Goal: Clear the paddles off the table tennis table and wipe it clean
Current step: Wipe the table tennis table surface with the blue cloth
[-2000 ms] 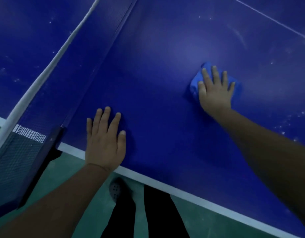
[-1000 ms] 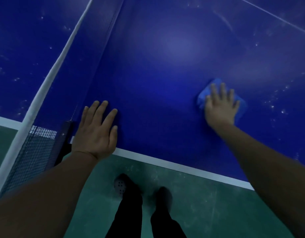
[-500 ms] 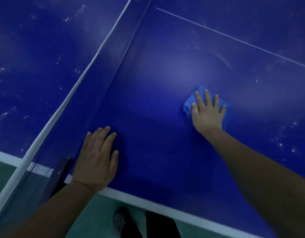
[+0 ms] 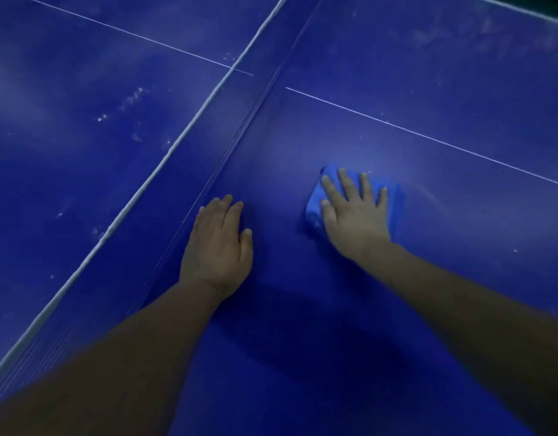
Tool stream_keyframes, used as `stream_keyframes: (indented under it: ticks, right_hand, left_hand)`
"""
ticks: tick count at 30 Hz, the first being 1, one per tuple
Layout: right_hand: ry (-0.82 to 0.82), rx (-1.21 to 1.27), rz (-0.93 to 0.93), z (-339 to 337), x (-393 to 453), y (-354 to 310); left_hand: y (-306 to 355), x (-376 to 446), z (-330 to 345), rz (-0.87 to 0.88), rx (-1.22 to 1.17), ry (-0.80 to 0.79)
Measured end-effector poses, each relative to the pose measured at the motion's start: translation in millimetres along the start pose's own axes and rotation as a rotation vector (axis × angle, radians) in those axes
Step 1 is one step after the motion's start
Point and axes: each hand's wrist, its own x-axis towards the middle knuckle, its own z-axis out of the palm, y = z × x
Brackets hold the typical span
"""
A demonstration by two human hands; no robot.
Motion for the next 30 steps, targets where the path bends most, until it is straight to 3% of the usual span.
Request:
stream_keyframes:
  ticks: [3, 5, 6, 8, 10, 12, 15, 16, 19, 20, 22, 24, 26, 30]
  right_hand:
    - [0.041, 0.05, -0.405, 10, -38, -44]
    - [0.011, 0.019, -0.579, 11, -10, -44]
    - [0.037, 0.017, -0.546, 7, 23, -39]
    - [0.061, 0.019, -0.311, -5, 96, -20]
    - [0.009, 0.024, -0.129, -9, 119, -18]
    - [0.077, 0.055, -0.3, -3, 88, -37]
    - [0.005, 0.021, -0.652, 4, 58, -47]
    - [0.003, -0.001, -0.631, 1, 79, -44]
    - [0.007, -0.008, -0.25, -17, 159, -38]
    - [-0.015, -0.032, -0.205, -18, 160, -44]
    - [0.038, -0.011, -0.396, -10, 125, -67]
    - [-0.025, 0.022, -0.692, -3, 77, -82]
    - [-0.057, -0.012, -0.788, -3, 94, -80]
    - [-0.015, 0.013, -0.35, -19, 190, -73]
  left_hand:
    - [-7, -3, 8, 0.047, 0.069, 0.01]
    - [-7, -2, 10, 0.028, 0.077, 0.026]
    - [-8, -1, 10, 0.01, 0.077, 0.017]
    - [-9, 1, 12, -0.005, 0.079, -0.018]
    - [-11, 1, 14, -0.01, 0.094, -0.041]
    - [-11, 2, 14, -0.003, 0.101, -0.044]
    - [-11, 4, 14, -0.006, 0.097, -0.045]
    - [-11, 4, 13, -0.008, 0.095, -0.05]
    - [-11, 5, 11, -0.005, 0.111, -0.051]
    - [-10, 5, 11, 0.001, 0.118, -0.052]
    - [-9, 6, 10, 0.022, 0.119, -0.045]
    - [-9, 7, 9, 0.025, 0.122, -0.035]
    - [-8, 7, 8, 0.023, 0.122, -0.036]
    - [-9, 6, 8, 0.03, 0.14, -0.055]
